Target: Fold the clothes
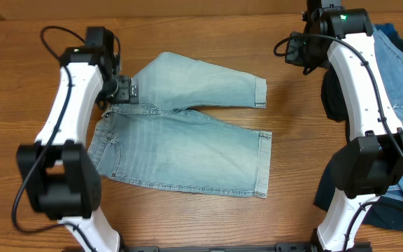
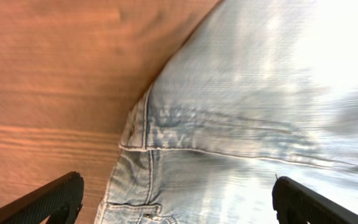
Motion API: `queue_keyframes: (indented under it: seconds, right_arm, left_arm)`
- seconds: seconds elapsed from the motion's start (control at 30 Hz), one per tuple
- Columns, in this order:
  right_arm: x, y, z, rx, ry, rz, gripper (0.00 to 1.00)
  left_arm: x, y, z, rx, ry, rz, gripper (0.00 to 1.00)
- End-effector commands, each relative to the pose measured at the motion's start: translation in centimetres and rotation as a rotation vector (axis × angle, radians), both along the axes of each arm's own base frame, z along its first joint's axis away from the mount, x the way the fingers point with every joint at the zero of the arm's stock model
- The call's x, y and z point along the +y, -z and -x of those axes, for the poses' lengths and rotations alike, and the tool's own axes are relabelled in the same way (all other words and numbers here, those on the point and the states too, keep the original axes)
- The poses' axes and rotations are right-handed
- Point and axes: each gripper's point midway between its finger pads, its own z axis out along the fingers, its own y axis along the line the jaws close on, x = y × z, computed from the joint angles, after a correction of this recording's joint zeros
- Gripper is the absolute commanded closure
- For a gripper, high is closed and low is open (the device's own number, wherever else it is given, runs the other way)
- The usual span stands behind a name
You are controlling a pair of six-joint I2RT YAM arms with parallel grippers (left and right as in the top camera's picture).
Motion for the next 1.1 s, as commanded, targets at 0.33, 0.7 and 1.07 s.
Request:
queue_keyframes:
  seconds: [0.33,0.7,1.07]
  right_arm:
    - [0.3,-0.5,-0.2,-0.017,-0.03,-0.011,0.96]
    - [0.6,-0.5,-0.2,-0.017,-0.037,-0.018,0.96]
    - [1.0,-0.5,-0.3,-0.022,-0.044,-0.017,0.96]
  left_arm:
    - [-3.5,2.8,-8.8,-0.262,0.212,0.343,0.0]
    - [-6.6,10.2,-9.4,-0.195,0.26,0.587,0.0]
    - [-10.5,0.9,-11.0,-0.305,0.369,0.275,0.96]
